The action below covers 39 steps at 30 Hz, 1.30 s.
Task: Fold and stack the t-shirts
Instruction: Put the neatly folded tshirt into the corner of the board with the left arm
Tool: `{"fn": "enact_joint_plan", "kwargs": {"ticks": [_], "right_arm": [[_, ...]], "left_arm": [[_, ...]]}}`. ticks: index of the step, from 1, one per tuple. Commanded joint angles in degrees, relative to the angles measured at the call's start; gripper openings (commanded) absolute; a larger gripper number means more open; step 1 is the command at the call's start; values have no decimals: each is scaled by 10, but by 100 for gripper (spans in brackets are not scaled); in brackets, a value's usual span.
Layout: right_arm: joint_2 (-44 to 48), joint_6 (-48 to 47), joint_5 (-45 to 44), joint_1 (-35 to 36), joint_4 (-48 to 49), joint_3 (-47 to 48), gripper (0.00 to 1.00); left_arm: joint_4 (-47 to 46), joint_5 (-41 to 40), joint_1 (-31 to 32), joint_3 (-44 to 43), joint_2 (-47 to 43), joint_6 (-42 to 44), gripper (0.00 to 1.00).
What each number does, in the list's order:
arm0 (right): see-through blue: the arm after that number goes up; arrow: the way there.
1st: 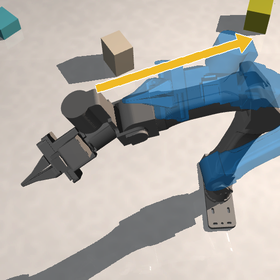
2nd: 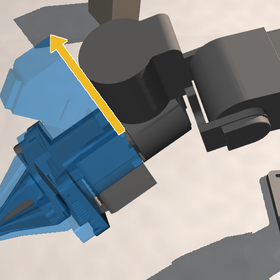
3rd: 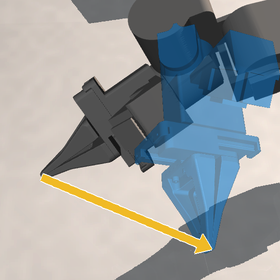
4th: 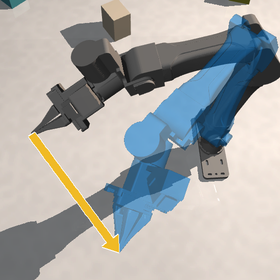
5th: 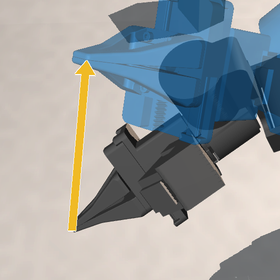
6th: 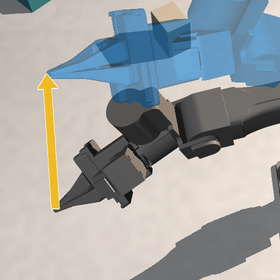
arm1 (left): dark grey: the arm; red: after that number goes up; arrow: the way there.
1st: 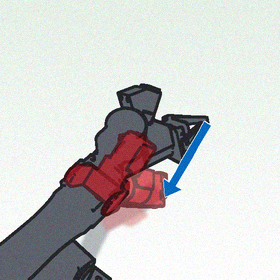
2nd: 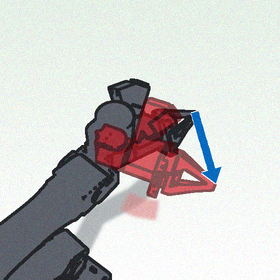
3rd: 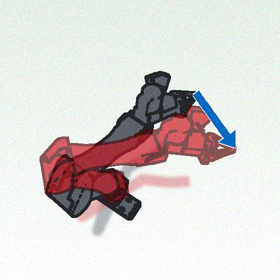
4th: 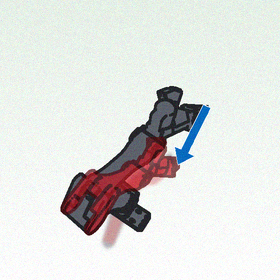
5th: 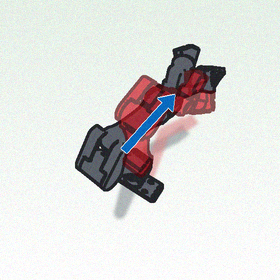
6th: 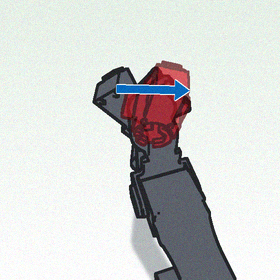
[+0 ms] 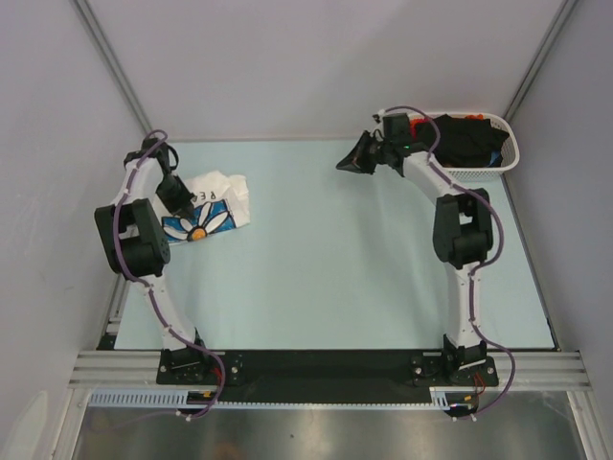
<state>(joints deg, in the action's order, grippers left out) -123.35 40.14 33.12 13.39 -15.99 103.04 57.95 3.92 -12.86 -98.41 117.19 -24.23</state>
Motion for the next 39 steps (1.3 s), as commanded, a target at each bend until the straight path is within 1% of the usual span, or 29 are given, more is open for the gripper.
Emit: {"fn": "enact_joint_plan", "kwargs": {"ticks": [1, 2, 4, 6, 8, 9, 12, 15, 18, 20, 24, 26, 27, 28, 30, 31, 32, 36, 39], "right_arm": [[-84, -6, 69, 72, -54, 145, 0], [-111, -2, 70, 79, -57, 162, 0], [-130, 20, 80, 94, -56, 190, 0], [-151, 39, 92, 102, -45, 196, 0], [-157, 44, 99, 108, -38, 194, 0], [-158, 44, 100, 108, -36, 190, 0], [-149, 35, 108, 108, -37, 177, 0], [-137, 17, 113, 101, -45, 160, 0], [-124, 6, 120, 94, -46, 134, 0], [-112, -4, 120, 92, -51, 118, 0], [-92, -12, 119, 88, -50, 86, 0], [-84, -13, 119, 86, -41, 66, 0], [-81, -13, 118, 85, -40, 60, 0], [-75, -14, 118, 84, -35, 55, 0], [-72, -12, 119, 82, -29, 38, 0], [-68, -12, 120, 82, -26, 34, 0], [-66, -11, 120, 81, -23, 30, 0], [-61, -9, 120, 81, -11, 11, 0], [-63, -1, 121, 77, 7, 2, 0]], "left_arm": [[23, 7, -1, -48, -15, -8, 0], [33, 2, -1, -52, -15, -7, 0], [49, -28, -1, -43, -22, -4, 0], [48, -38, -14, -8, -37, -9, 0], [44, -69, -25, 19, -50, -19, 0], [38, -106, -30, 38, -56, -26, 0], [38, -164, -46, 52, -57, -39, 0], [37, -189, -58, 51, -41, -49, 0], [8, -177, -66, 46, -23, -46, 0], [-1, -151, -69, 34, -2, -37, 0], [15, -185, -70, -16, 17, -43, 0], [19, -171, -75, -41, 26, -30, 0], [29, -177, -76, -52, 28, -31, 0], [35, -185, -76, -60, 24, -33, 0], [36, -166, -78, -66, 9, -27, 0], [35, -155, -78, -66, -16, -28, 0], [30, -131, -78, -57, -31, -27, 0], [9, -99, -78, -21, -114, -36, 0], [7, -74, -78, -6, -113, -34, 0]]}}
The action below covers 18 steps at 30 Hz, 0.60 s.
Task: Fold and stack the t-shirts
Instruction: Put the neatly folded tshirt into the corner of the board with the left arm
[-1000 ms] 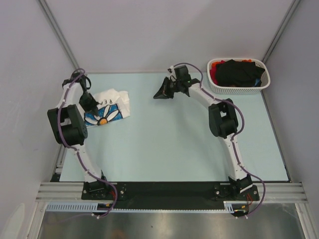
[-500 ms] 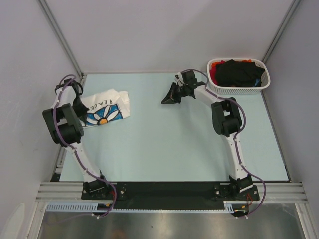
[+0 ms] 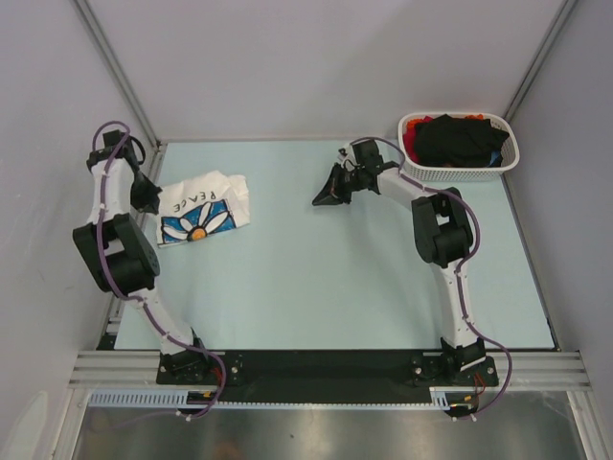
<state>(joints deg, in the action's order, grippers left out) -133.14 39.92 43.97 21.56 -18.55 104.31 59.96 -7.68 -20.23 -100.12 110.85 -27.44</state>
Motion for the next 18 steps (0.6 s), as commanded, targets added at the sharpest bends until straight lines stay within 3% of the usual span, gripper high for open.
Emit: {"fn": "enact_joint_plan", "kwargs": {"ticks": [1, 12, 18], "right_arm": [[34, 4, 16, -5, 34, -10, 0], [39, 5, 26, -18, 44, -23, 0], [45, 6, 29, -27, 47, -38, 0]], "left_arm": [[-13, 43, -4, 12, -42, -1, 0], [-19, 35, -5, -8, 90, -1, 0], [45, -40, -6, -62, 152, -26, 0]]}}
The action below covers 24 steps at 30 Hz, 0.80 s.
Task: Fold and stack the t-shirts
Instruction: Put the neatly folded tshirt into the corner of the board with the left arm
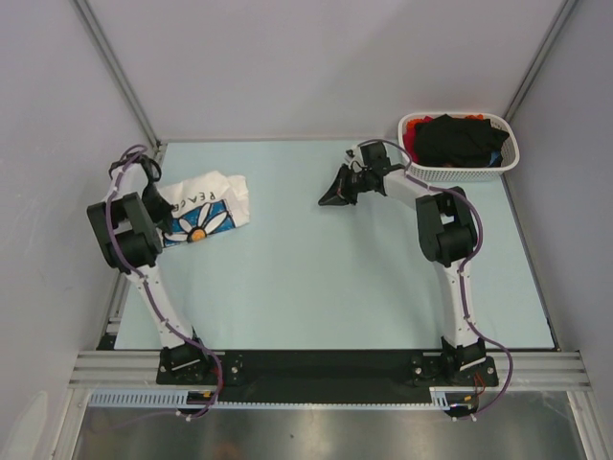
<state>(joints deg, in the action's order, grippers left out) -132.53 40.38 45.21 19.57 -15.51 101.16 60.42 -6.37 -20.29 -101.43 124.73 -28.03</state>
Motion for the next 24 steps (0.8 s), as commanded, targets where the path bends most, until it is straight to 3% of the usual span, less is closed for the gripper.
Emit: {"fn": "enact_joint_plan", "kwargs": {"ticks": [1, 9, 19, 24], "right_arm": [[39, 1, 16, -8, 17, -7, 0], [44, 2, 19, -12, 14, -4, 0], [57, -10, 16, -10, 0, -18, 0], [64, -11, 13, -7, -4, -25, 0]], "left_arm": [[46, -70, -5, -55, 20, -21, 0], [71, -166, -18, -60, 63, -42, 0], [81, -178, -54, -167, 92, -16, 0], [83, -144, -53, -225, 100, 31, 0]]}}
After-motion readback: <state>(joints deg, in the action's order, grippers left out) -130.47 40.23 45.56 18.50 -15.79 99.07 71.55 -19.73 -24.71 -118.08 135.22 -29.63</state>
